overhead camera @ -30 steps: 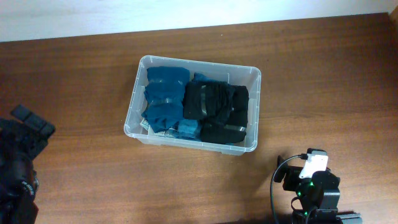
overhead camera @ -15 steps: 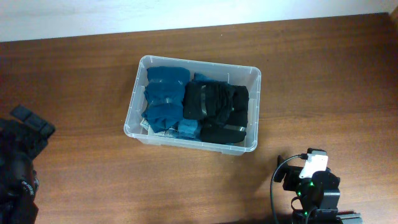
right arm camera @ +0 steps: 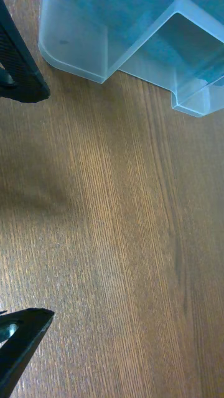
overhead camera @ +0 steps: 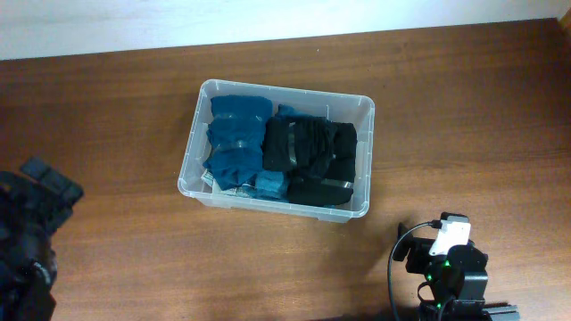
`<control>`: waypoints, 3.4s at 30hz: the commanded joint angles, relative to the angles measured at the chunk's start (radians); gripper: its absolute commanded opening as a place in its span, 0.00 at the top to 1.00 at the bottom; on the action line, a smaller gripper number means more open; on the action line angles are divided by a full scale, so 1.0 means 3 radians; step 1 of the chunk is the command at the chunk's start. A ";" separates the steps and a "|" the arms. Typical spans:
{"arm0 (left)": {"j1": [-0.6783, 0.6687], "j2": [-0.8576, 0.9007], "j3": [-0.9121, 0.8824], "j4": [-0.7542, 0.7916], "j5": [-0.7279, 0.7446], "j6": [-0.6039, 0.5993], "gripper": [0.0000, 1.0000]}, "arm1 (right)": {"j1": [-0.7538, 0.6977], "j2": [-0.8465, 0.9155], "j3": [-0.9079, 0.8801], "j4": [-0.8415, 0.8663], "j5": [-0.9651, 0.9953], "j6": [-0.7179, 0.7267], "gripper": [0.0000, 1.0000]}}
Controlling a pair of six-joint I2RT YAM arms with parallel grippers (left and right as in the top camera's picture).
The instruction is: Pack container
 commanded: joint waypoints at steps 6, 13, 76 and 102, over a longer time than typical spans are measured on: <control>0.0008 -0.0367 -0.0347 0.0045 0.0058 0.0055 0.01 | -0.0028 -0.0038 -0.0038 0.0011 -0.0031 -0.0013 0.02; 0.0003 -0.1087 -0.1898 0.1474 0.1080 0.0813 0.01 | -0.0028 -0.0038 -0.0038 0.0011 -0.0032 -0.0011 0.02; -0.0342 -0.3529 -0.5503 0.3400 0.1094 0.1546 0.01 | -0.0028 -0.0038 -0.0038 0.0011 -0.0031 -0.0011 0.02; -0.0342 -0.3529 -0.5503 0.3400 0.1094 0.1546 0.01 | -0.0028 -0.0038 -0.0038 0.0011 -0.0032 -0.0011 0.02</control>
